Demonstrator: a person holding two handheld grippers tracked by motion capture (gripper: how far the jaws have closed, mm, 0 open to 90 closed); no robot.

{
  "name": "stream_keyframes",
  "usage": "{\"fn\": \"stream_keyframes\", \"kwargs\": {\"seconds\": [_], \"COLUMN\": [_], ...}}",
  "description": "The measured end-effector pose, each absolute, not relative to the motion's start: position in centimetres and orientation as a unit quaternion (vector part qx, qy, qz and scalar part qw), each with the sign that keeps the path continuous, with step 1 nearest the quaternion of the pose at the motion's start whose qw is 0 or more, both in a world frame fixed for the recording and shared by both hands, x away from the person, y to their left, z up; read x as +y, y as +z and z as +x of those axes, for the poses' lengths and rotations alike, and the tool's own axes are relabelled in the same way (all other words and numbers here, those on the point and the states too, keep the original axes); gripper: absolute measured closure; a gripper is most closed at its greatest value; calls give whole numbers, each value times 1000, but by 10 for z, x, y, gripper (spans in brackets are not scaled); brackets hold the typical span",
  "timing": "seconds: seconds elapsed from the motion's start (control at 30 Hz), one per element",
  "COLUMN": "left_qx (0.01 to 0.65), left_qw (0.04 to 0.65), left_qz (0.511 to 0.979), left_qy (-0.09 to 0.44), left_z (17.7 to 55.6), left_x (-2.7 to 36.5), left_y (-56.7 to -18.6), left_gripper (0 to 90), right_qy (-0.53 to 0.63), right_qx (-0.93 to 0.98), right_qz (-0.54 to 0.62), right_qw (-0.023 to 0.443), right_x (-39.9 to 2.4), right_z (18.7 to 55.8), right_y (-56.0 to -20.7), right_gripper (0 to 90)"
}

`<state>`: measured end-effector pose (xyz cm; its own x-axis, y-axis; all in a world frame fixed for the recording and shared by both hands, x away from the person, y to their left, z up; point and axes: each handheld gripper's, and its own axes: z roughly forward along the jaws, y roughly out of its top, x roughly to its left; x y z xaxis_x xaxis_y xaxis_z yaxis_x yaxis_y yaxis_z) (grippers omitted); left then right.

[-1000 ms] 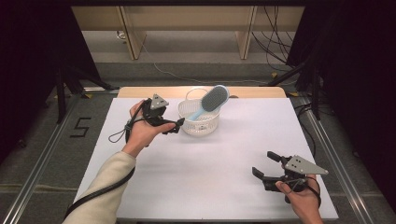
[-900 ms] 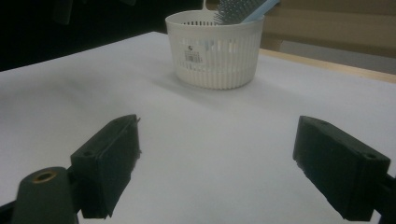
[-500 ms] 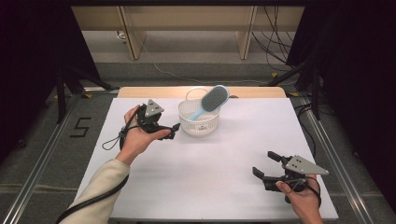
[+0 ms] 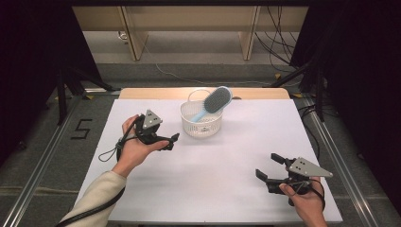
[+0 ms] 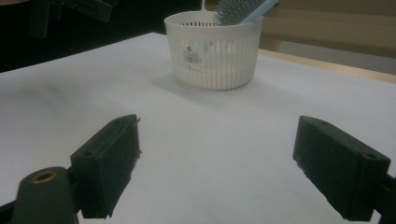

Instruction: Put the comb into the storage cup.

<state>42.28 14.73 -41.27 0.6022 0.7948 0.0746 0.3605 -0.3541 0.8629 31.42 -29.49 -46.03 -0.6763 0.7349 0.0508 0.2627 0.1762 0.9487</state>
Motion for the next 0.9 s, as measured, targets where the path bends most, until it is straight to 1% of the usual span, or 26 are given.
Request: {"fn": "stream_keyframes", "kwargs": {"seconds": [0.2, 0.47, 0.9], "left_qx": [367, 358, 353], "left_qw": [435, 433, 432], "left_qz": [786, 791, 795], "left_qy": [242, 245, 238], "left_z": [415, 404, 385], "left_x": [147, 145, 154], "left_y": [-417, -422, -432], "left_gripper": [3, 2, 3], "right_qy": [544, 544, 545], "right_qx": [736, 736, 736], "right_qz": [339, 339, 338], "right_qw": [217, 217, 217], "right_x": [-295, -295, -295], "right_z": [314, 314, 314], "right_y": [-460, -460, -460], "right_gripper": [154, 154, 154]}}
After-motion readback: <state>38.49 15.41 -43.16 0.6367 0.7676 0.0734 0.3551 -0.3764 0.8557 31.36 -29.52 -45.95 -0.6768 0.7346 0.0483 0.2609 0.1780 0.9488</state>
